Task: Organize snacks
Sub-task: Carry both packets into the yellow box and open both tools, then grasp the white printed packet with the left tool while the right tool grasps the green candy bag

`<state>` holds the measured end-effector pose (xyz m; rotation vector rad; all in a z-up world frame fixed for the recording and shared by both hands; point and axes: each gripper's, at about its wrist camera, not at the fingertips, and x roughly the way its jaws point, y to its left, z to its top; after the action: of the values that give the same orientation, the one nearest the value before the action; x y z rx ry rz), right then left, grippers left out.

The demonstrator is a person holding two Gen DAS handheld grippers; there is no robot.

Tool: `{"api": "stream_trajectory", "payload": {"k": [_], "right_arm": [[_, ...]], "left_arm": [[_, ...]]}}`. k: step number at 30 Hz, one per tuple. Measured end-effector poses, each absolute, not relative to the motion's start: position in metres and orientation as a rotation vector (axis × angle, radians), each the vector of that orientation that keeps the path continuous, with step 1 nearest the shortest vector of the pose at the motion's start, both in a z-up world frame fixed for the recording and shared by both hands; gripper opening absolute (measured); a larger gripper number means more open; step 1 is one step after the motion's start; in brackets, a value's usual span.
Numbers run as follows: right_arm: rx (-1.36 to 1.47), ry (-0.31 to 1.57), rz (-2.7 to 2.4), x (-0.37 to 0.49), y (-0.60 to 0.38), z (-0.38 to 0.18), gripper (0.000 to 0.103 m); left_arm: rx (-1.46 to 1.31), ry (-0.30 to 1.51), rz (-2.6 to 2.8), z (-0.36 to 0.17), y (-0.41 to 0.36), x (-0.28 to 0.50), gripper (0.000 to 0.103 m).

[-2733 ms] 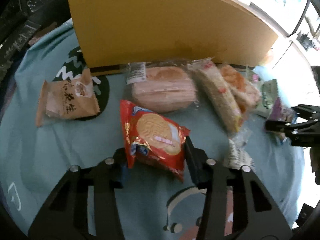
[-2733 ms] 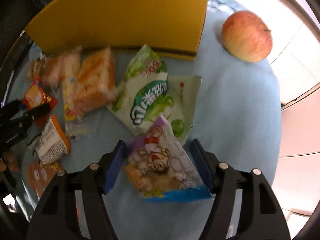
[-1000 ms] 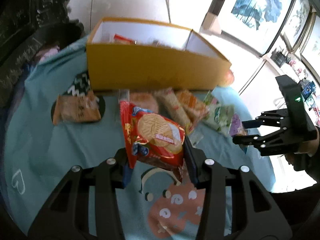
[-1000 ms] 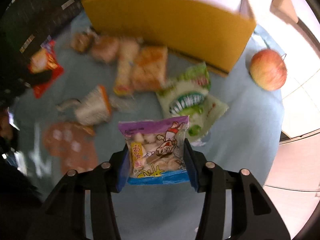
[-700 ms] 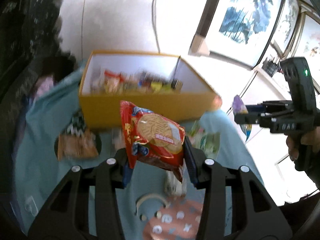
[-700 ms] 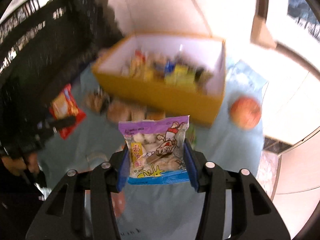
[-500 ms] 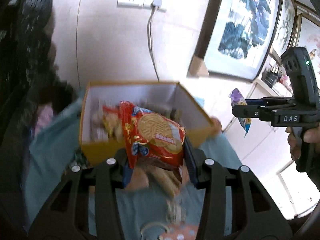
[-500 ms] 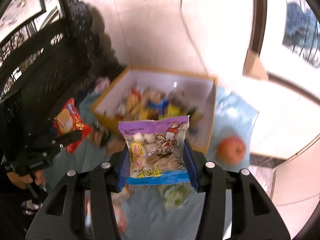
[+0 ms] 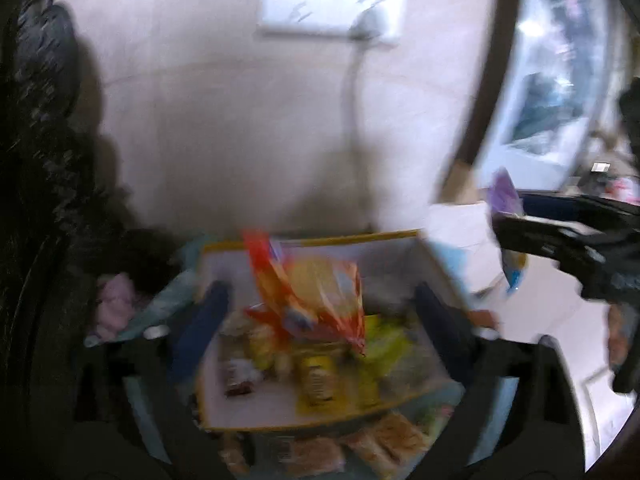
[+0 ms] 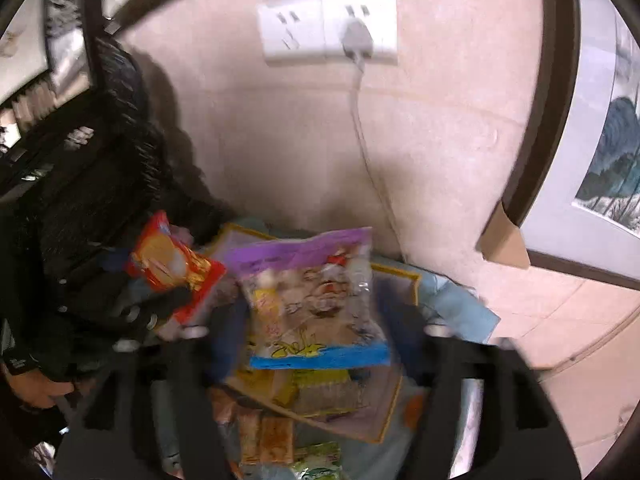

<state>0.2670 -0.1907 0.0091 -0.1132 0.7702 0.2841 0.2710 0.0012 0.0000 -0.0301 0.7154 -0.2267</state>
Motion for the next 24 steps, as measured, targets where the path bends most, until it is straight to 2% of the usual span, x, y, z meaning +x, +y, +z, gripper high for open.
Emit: {"api": "stream_trajectory", "payload": {"k": [9,17,24], "right_arm": [[-0.12,0.905,0.309,0.225,-0.21,-0.072,0.074],[-0.201,1.105,0.288,0.156,-0.227,-0.179,0.076],[-0.287,1.134,0.295,0.139,-0.213,-0.205,0.076]], "left_arm": [[-0.016,0.825,-0.257,-0.074,0.014,0.213,0.096],[0.065,1.007,-0.417,-0.176,-0.006,0.118,0.096],[0.191,1.006,-0.483,-0.201,-0.04,0.085,0.096]]}}
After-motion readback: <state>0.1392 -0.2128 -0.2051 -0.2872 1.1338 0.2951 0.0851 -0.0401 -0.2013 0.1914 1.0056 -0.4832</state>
